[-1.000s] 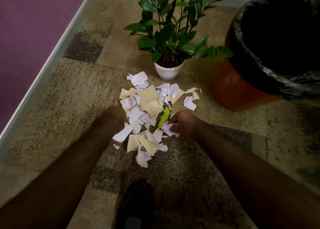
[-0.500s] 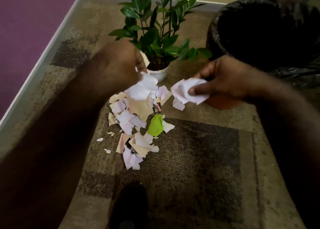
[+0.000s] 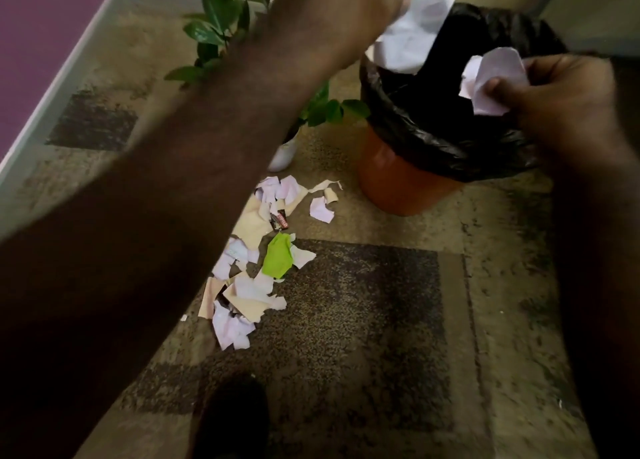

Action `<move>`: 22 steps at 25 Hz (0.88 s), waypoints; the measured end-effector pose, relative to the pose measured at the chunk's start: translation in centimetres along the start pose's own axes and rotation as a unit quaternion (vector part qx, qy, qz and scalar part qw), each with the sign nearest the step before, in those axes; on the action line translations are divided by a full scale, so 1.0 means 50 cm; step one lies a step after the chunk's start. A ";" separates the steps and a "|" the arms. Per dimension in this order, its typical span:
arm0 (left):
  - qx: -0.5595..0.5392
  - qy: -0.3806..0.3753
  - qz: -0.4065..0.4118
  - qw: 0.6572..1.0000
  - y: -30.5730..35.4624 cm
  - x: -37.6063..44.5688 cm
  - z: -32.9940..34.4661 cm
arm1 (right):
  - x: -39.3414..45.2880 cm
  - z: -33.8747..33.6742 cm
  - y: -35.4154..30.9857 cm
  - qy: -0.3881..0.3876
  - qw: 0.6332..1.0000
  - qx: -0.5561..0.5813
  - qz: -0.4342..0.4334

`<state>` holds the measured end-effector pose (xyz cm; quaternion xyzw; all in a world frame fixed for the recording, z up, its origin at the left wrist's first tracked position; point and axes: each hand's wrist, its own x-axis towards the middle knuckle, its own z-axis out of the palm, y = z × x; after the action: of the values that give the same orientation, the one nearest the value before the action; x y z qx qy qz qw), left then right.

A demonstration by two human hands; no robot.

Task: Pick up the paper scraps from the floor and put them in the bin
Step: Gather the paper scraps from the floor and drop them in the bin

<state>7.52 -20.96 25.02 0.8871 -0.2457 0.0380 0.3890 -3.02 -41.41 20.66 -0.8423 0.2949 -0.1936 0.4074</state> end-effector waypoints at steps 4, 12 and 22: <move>-0.078 0.041 0.037 0.995 0.029 0.024 0.116 | 0.006 0.028 0.059 0.054 0.997 -0.057 0.027; 0.079 -0.062 0.108 0.989 0.019 0.039 0.246 | 0.005 0.051 0.076 0.031 0.992 -0.125 -0.002; 0.101 -0.181 0.163 0.965 -0.001 0.034 0.253 | 0.004 0.064 0.035 0.007 0.986 -0.165 -0.031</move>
<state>7.43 -30.60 16.64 0.8620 -0.4479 -0.0359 0.2346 -1.62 -40.57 17.37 -0.9054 0.2996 -0.1604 0.2546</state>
